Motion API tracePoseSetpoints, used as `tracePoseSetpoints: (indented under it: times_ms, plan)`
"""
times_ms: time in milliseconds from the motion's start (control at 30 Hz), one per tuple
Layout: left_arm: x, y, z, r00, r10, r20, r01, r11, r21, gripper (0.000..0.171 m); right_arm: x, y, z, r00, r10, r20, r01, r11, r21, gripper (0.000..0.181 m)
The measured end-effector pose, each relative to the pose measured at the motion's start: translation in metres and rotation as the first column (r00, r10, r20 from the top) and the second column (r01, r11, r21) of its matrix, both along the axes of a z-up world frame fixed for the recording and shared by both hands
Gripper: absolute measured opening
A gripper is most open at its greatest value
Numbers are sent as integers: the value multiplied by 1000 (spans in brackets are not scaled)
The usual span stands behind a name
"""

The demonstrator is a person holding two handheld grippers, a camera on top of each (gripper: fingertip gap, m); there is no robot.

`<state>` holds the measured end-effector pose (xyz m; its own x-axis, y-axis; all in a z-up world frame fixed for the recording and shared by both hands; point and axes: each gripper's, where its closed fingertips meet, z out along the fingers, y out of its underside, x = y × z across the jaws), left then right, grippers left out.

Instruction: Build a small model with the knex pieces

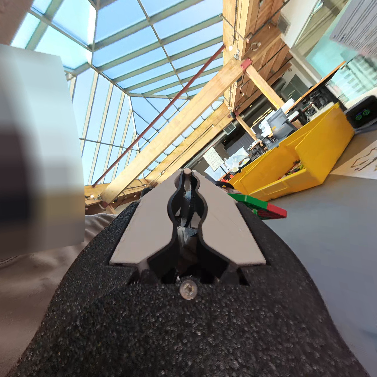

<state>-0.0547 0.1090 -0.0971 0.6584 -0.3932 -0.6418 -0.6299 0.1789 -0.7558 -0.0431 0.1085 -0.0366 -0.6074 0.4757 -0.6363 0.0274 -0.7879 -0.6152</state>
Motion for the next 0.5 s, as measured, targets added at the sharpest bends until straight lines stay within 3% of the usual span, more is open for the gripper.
tracePoseSetpoints:
  times_ms: [100,167,200,267,333,367,433,500]
  plan:
    - [-12,4,-14,996,8,86,4,991,-130,10,7,31,6,987,-161,-22,163,984,78,2]
    - [-14,5,-33,972,5,234,79,935,-347,10,7,48,1,959,-282,5,276,943,183,2]
    - [-12,1,-44,943,11,332,155,869,-469,10,6,56,-4,940,-340,23,324,914,245,3]
    - [-5,-12,-63,853,56,519,346,684,-642,10,3,67,-16,902,-426,65,377,853,360,3]
    - [-2,-23,-77,784,130,607,469,517,-716,10,-2,69,-28,882,-462,97,378,814,441,4]
    - [-3,-25,-84,778,158,608,482,472,-739,10,-4,67,-32,880,-462,111,366,808,461,4]
    - [-7,-25,-96,790,192,582,459,446,-769,12,-8,60,-38,890,-438,128,337,820,463,4]
    - [-13,-19,-98,796,214,567,424,471,-774,24,-11,54,-42,896,-421,142,311,823,474,3]
